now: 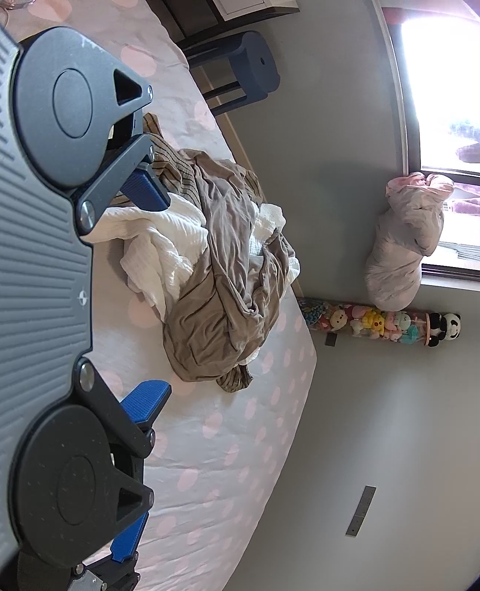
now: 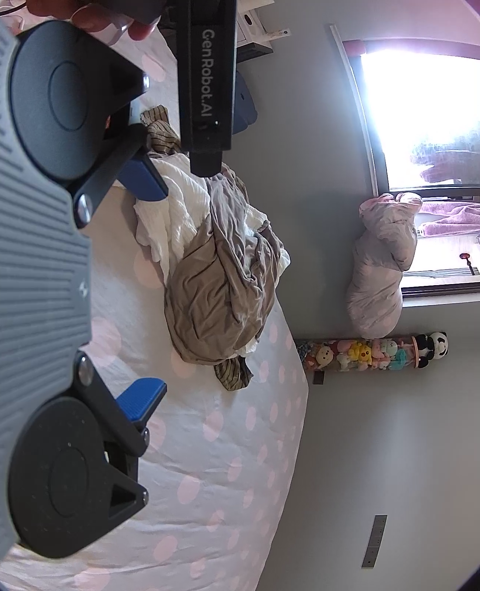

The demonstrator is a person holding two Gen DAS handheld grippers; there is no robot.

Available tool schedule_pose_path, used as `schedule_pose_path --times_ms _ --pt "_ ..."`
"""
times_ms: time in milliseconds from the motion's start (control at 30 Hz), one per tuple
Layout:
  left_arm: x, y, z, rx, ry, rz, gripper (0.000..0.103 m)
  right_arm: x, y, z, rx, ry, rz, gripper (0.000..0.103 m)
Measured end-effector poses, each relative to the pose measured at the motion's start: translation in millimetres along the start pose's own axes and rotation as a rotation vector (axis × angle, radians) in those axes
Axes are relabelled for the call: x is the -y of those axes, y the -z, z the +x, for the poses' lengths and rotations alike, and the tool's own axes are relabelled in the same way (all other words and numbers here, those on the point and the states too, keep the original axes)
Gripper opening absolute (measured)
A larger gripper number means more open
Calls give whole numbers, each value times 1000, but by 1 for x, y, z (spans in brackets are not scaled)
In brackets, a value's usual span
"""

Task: Fold clothes
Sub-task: 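Approach the clothes pile on the bed with both grippers open, then close both grippers on the taupe garment's edge in the pile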

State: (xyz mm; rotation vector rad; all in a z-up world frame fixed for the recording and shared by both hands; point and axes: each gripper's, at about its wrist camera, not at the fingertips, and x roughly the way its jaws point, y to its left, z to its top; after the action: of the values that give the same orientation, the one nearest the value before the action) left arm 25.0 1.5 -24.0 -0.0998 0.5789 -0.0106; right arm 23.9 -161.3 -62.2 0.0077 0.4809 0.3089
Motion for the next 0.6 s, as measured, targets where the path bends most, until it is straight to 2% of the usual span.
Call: schedule_pose_path --times_ms 167,467,600 --pt "-1 0 8 -12 16 -1 100 5 3 11 1 -29 15 102" --pt "-25 -21 35 -19 8 0 100 9 -15 54 8 -63 -68 102" --pt "-56 -30 58 -54 69 -56 99 10 -27 85 -6 -86 -115 102"
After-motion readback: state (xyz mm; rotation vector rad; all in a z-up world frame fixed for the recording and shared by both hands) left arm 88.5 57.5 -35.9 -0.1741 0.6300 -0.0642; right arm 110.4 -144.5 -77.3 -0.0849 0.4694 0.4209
